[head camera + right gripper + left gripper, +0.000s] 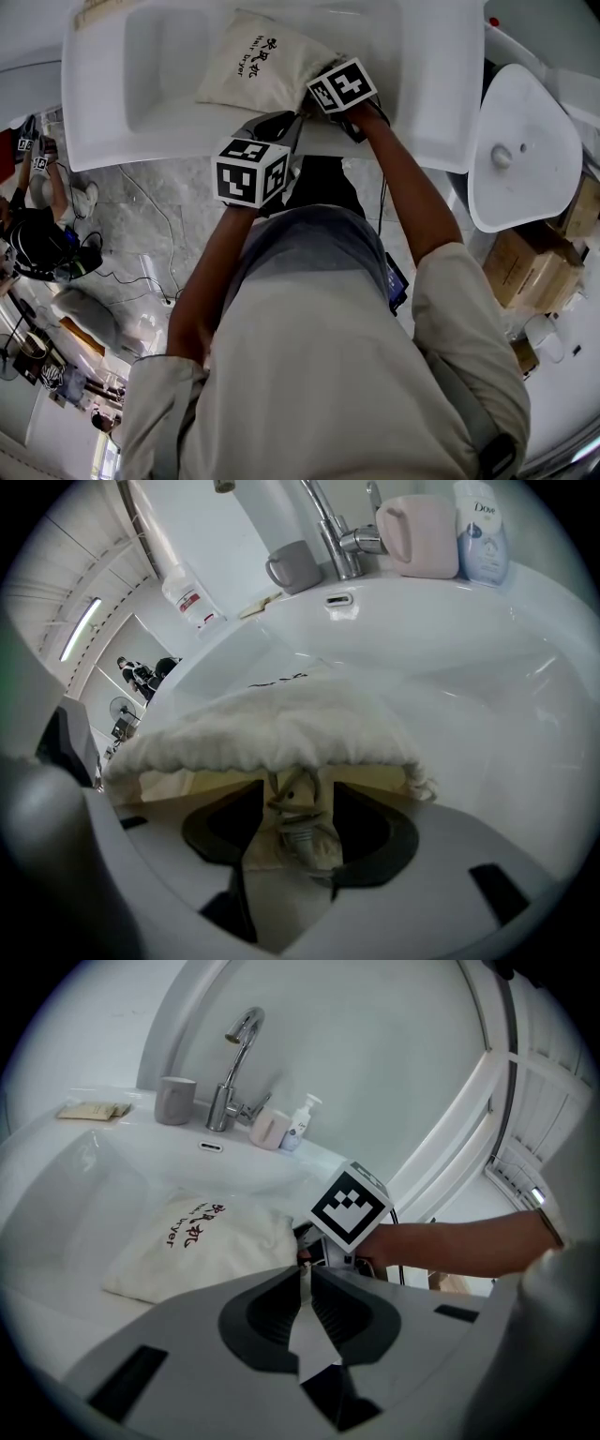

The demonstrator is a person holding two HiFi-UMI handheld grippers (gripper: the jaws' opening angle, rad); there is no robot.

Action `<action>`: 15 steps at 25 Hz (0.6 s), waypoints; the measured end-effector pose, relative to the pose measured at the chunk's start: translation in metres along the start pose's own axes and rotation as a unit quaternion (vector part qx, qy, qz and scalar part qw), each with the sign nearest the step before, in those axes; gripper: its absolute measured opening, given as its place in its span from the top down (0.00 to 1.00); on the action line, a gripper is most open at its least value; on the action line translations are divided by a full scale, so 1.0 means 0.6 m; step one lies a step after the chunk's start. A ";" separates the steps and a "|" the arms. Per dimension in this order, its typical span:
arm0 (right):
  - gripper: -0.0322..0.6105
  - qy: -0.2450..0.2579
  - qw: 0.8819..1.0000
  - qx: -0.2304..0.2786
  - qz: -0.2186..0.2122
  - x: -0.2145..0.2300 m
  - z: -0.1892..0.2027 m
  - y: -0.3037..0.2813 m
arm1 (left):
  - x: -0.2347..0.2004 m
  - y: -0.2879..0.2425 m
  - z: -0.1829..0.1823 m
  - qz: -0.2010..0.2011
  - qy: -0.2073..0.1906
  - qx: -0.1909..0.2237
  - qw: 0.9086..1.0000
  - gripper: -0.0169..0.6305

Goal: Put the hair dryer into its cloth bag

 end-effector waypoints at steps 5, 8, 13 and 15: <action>0.58 0.000 1.000 0.006 0.004 0.000 0.001 0.017 | 0.006 0.007 -0.004 0.002 -0.003 0.002 1.000 0.91; 0.59 0.001 1.000 0.007 0.006 -0.002 0.004 0.026 | 0.007 0.013 -0.006 0.002 -0.003 0.004 1.000 0.91; 0.60 -0.001 1.000 0.012 0.014 -0.004 0.010 0.040 | 0.007 0.024 -0.006 0.003 -0.003 0.009 1.000 0.91; 0.61 -0.003 1.000 0.016 0.016 -0.003 0.011 0.043 | 0.007 0.025 -0.006 0.004 -0.003 0.010 1.000 0.91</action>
Point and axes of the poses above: the fingertips, and each gripper's own axes: y backward along the fingers, x to its right, z out of its underside, the point moved 8 cm from there along y, backward along the fingers, and after that the axes turned 1 degree about x, right-handed, at the moved point
